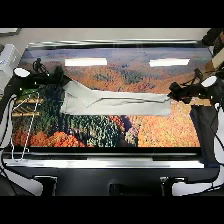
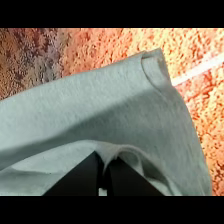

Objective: Fold the clothes and pants, and hang the long-sleeved shirts on hangers.

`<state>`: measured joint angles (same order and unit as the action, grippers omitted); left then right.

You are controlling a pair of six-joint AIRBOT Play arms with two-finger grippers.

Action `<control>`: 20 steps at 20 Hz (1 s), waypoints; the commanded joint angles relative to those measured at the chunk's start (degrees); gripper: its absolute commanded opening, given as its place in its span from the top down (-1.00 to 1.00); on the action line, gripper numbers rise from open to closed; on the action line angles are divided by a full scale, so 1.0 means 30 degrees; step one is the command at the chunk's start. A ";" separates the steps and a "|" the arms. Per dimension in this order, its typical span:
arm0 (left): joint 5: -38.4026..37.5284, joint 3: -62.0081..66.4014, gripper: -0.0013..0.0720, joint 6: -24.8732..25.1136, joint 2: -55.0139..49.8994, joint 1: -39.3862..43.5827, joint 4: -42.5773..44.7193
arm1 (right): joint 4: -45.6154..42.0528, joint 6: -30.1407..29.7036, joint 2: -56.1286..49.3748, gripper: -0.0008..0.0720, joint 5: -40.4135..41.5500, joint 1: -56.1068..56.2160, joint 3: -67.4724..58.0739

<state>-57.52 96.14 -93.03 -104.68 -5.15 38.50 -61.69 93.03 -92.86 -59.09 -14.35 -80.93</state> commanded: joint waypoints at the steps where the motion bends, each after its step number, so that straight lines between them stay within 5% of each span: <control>1: 0.0583 0.0401 0.92 -0.0131 -0.1304 0.0175 0.0022 | -0.0066 0.0124 -0.0816 0.89 0.0976 0.0328 -0.0058; 6: 0.1355 0.0401 0.92 0.0015 -0.2805 0.0444 0.0022 | -0.0197 0.0284 -0.1996 0.78 0.1719 0.0444 -0.0058; 8: 0.1362 0.0408 0.80 0.0197 -0.2849 0.0430 0.0015 | -0.0335 0.0284 -0.1923 0.13 0.1100 0.0437 -0.0189; 11: 0.0947 0.0408 -0.35 0.1100 -0.2200 0.0109 0.0022 | -0.0809 0.0495 -0.1902 -0.09 -0.3104 -0.0168 -0.1778; 12: 0.0729 0.0408 -0.48 0.1377 -0.1807 -0.0080 0.0022 | -0.0816 0.0444 -0.1902 -0.13 -0.4291 -0.0765 -0.2244; 15: -0.0109 0.0408 -0.48 0.1967 -0.0022 -0.0393 0.1515 | 0.0044 0.0175 -0.2193 -0.36 -0.5202 -0.3111 -0.2441; 20: -0.1880 0.0408 -0.49 0.1931 0.3220 -0.0051 0.5865 | 0.3169 -0.3701 -0.4284 -0.50 -0.5821 -0.4269 -0.2441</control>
<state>-59.86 97.32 -87.57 -99.94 -5.69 48.90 -56.51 87.96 -102.87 -74.26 -25.32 -87.96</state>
